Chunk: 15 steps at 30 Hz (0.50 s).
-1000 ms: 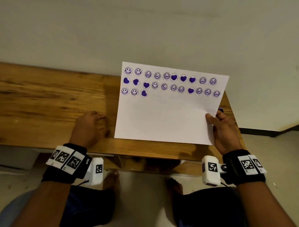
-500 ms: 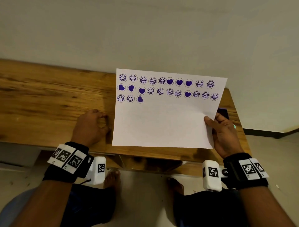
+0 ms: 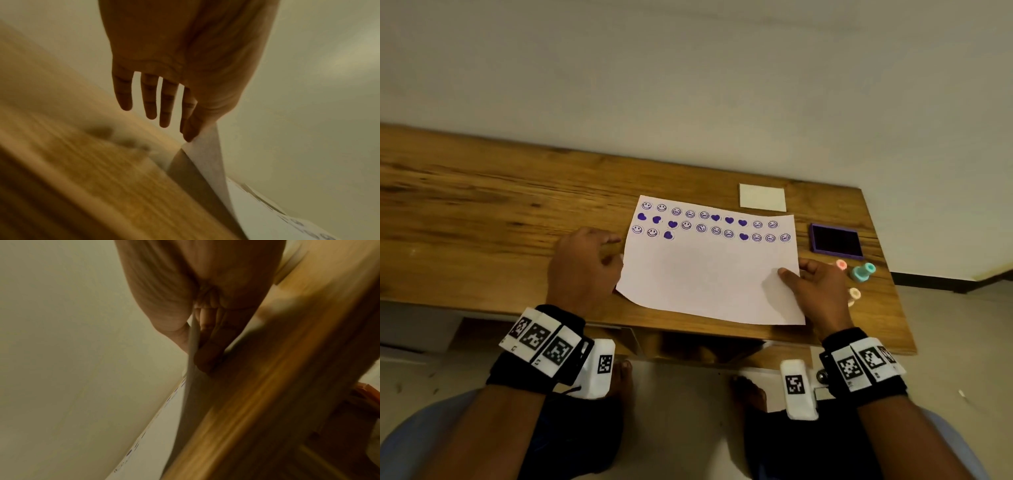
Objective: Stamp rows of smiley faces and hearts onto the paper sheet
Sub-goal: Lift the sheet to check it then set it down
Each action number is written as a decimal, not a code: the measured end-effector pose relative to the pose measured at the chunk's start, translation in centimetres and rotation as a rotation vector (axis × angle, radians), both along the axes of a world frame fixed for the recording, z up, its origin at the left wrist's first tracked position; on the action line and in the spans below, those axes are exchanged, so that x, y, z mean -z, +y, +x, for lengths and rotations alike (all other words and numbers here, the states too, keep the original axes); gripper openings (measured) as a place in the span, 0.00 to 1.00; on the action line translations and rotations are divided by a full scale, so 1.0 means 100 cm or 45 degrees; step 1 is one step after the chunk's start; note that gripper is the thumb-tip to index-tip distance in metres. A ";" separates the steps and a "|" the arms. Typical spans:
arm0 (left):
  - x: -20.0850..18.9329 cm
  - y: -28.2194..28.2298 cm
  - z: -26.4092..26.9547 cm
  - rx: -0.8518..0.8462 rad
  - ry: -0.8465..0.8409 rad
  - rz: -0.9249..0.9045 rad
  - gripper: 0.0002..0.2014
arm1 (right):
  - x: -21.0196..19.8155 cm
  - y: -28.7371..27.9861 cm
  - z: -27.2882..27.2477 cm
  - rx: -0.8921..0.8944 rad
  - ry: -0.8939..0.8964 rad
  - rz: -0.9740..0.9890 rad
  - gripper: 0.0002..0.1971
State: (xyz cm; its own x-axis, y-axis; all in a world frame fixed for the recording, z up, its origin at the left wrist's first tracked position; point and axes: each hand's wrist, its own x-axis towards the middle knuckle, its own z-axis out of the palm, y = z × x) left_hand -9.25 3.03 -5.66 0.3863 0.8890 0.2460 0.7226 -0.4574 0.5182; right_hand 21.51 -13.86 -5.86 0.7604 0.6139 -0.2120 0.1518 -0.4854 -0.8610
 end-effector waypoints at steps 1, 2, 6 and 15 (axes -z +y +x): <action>-0.002 -0.003 0.003 0.005 -0.033 0.018 0.14 | 0.000 0.000 0.000 0.000 -0.030 -0.011 0.22; -0.004 -0.006 0.006 0.009 -0.054 0.031 0.14 | -0.001 0.001 0.000 -0.004 -0.048 -0.020 0.22; -0.013 -0.010 0.010 0.014 -0.053 0.133 0.17 | -0.003 0.001 0.000 -0.009 -0.081 -0.048 0.23; -0.014 -0.050 0.055 0.433 0.096 -0.090 0.16 | -0.013 -0.001 -0.007 -0.067 -0.244 -0.137 0.22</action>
